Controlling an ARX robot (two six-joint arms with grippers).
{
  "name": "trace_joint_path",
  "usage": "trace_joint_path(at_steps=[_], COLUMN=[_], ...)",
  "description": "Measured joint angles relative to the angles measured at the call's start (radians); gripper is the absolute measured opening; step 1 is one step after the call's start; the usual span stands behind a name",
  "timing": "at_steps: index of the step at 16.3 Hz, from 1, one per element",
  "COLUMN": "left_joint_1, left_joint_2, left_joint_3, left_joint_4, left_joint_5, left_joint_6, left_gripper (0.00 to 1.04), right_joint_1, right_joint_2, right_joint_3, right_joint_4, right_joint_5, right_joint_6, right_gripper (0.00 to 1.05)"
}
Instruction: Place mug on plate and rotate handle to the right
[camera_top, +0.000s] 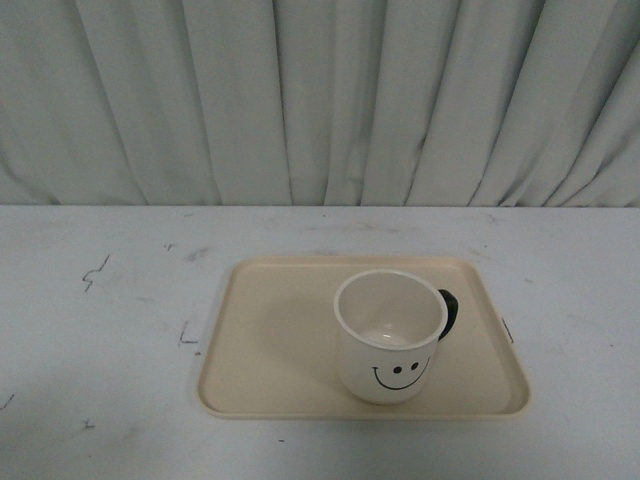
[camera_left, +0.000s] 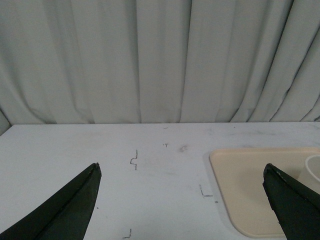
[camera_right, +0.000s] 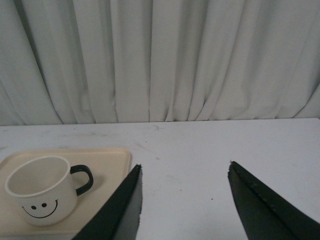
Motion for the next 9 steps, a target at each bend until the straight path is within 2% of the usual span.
trace_joint_path(at_steps=[4, 9], left_joint_1=[0.000, 0.000], left_joint_2=[0.000, 0.000], left_joint_3=[0.000, 0.000], left_joint_4=[0.000, 0.000], left_joint_5=[0.000, 0.000], left_joint_6=[0.000, 0.000], left_gripper=[0.98, 0.98], right_joint_1=[0.000, 0.000], right_joint_2=[0.000, 0.000], right_joint_3=[0.000, 0.000], right_joint_4=[0.000, 0.000], right_joint_5=[0.000, 0.000], right_joint_6=[0.000, 0.001], right_gripper=[0.97, 0.98])
